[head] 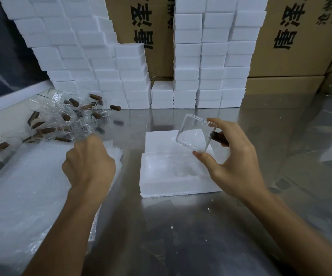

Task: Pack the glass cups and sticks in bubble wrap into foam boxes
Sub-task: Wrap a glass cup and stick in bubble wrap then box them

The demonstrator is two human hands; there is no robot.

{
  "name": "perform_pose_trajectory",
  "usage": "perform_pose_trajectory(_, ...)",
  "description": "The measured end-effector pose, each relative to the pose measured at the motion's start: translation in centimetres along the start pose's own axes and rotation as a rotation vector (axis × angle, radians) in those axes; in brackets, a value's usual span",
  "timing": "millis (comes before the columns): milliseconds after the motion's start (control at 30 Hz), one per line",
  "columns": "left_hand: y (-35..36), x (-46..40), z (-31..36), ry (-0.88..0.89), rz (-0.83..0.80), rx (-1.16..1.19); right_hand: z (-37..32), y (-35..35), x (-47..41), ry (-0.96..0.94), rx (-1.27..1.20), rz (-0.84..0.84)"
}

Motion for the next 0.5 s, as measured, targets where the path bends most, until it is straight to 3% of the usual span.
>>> perform_pose_trajectory(100,-1.6,0.3,2.0,0.145,0.165,0.14,0.1,-0.2,0.0,0.011,-0.032,0.019)
perform_pose_trajectory(267,-3.7,4.3,7.8,0.711,0.308,0.491,0.7,-0.5,0.0,0.06,-0.054,0.062)
perform_pose_trajectory(333,-2.9,5.4,9.1,0.824,0.239,0.5,0.9,-0.8,0.0,0.079,-0.053,0.087)
perform_pose_trajectory(500,0.8,5.9,9.8,0.8,-0.047,0.467,1.4,-1.3,0.0,0.118,-0.068,0.129)
Point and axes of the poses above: each hand's wrist, its own x-axis away from the middle knuckle, its own y-axis out of the palm, z = x × y, the point moved 9 cm from there along -x, towards the middle knuckle, and after that the axes turned 2 degrees about z, right-handed, at the moved point
